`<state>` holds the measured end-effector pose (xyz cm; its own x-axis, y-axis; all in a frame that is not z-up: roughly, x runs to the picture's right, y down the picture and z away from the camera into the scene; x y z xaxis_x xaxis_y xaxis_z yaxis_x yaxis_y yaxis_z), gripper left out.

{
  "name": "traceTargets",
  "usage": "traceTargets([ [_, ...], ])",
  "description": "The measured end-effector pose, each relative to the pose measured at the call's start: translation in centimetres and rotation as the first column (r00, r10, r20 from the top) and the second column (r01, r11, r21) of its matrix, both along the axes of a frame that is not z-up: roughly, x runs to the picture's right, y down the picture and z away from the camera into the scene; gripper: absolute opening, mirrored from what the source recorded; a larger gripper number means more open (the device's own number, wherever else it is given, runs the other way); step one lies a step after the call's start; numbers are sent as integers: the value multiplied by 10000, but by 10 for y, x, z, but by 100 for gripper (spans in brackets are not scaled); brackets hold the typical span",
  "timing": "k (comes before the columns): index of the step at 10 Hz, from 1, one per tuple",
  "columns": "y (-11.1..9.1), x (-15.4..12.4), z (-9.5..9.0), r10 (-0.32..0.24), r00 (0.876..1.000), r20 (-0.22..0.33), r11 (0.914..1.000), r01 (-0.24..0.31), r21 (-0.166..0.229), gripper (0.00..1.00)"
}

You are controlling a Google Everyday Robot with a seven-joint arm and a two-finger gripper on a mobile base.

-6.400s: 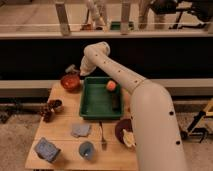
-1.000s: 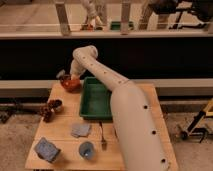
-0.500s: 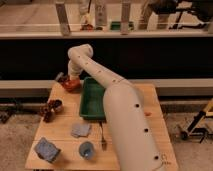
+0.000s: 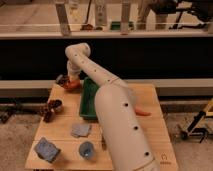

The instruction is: Place brush in red bowl

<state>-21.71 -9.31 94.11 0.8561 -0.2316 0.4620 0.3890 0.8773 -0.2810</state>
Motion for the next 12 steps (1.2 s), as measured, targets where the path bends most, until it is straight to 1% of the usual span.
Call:
traceTargets([
  [2, 5, -2, 0, -320, 9994, 125, 9994, 321, -88, 0],
  [4, 7, 2, 3, -387, 9992, 88, 9991, 388, -157, 0],
  [9, 11, 8, 11, -304, 9986, -426, 9992, 292, -280, 0],
  [11, 12, 13, 15, -236, 9978, -620, 9989, 210, -417, 0],
  [12, 13, 13, 17, -75, 9976, -690, 9983, 35, -582, 0],
])
